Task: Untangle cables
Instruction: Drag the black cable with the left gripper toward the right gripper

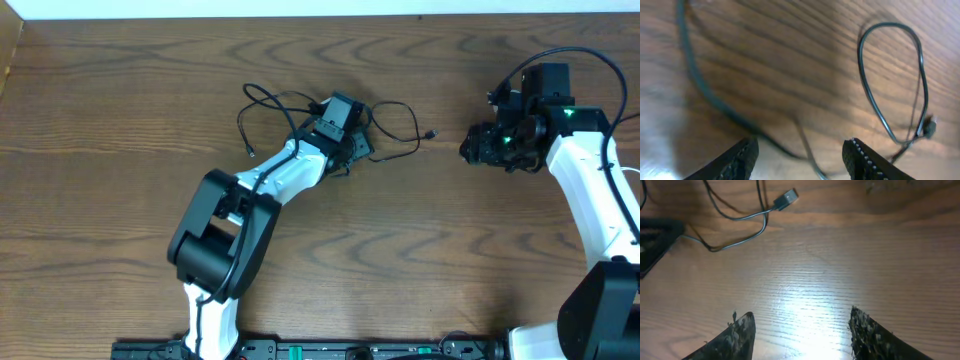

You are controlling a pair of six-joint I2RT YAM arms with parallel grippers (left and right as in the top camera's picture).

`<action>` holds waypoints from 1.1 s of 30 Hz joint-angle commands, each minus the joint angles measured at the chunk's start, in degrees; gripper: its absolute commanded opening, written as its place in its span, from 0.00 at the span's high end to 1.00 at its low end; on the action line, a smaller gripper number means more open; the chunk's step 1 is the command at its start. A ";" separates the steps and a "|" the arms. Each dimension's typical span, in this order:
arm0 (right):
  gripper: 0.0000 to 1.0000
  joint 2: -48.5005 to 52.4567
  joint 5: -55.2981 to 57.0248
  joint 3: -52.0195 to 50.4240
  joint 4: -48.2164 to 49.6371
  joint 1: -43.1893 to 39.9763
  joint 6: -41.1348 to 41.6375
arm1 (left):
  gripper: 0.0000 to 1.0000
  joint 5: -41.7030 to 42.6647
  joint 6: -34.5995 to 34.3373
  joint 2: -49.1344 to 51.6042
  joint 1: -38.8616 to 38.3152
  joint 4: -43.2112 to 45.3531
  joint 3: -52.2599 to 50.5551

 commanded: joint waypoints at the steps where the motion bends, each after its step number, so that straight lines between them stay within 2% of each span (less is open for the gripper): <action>1: 0.43 -0.17 0.04 -0.07 -0.22 0.85 -0.04 | 0.45 -0.59 -1.95 2.10 0.13 1.70 -0.13; 2: 0.43 -0.17 0.04 -0.07 -0.24 0.90 -0.04 | 0.48 -0.57 -1.95 2.47 0.15 2.36 -0.13; 3: 0.43 -0.17 0.04 -0.07 -0.24 0.98 -0.04 | 0.56 -0.59 -1.90 2.62 0.22 2.54 -0.13; 6: 0.43 -0.17 0.04 -0.07 -0.09 1.07 -0.04 | 0.89 -0.39 -1.86 2.29 0.39 2.73 -0.11; 7: 0.43 -0.17 0.04 -0.07 0.09 1.07 -0.07 | 0.92 -0.07 -1.46 2.05 0.52 2.71 -0.11; 11: 0.42 -0.17 0.11 -0.07 0.37 1.05 -0.09 | 0.93 4.00 3.72 -0.20 0.48 2.67 -0.11; 14: 0.41 -0.17 0.09 -0.07 0.98 1.05 -0.09 | 0.93 11.10 11.15 -2.97 -0.22 1.40 -0.11; 19: 0.41 -0.17 0.09 -0.07 1.55 1.05 -2.08 | 0.93 27.85 36.00 -8.26 -4.96 -7.13 -0.11; 20: 0.41 -0.17 0.33 -0.07 1.55 1.05 -2.05 | 0.93 28.76 41.35 -9.33 -6.51 -11.26 -0.11; 22: 0.41 -0.17 0.48 -0.07 1.57 1.05 -2.05 | 0.91 26.38 47.82 -10.69 -8.85 -17.75 -0.11; 24: 0.41 -0.17 0.48 -0.07 1.55 1.05 -2.03 | 0.66 21.33 49.13 -11.43 -10.40 -22.21 -0.11; 25: 0.41 -0.17 0.48 -0.07 1.46 1.05 -2.03 | 0.62 18.67 48.98 -11.69 -10.86 -24.04 -0.11; 28: 0.41 -0.17 0.46 -0.07 0.76 1.05 -2.01 | 0.55 14.36 48.57 -12.04 -10.75 -26.60 -0.11; 33: 0.40 -0.17 0.39 -0.07 -2.82 1.09 -2.01 | 0.53 11.17 44.70 -13.53 -7.89 -27.36 -0.11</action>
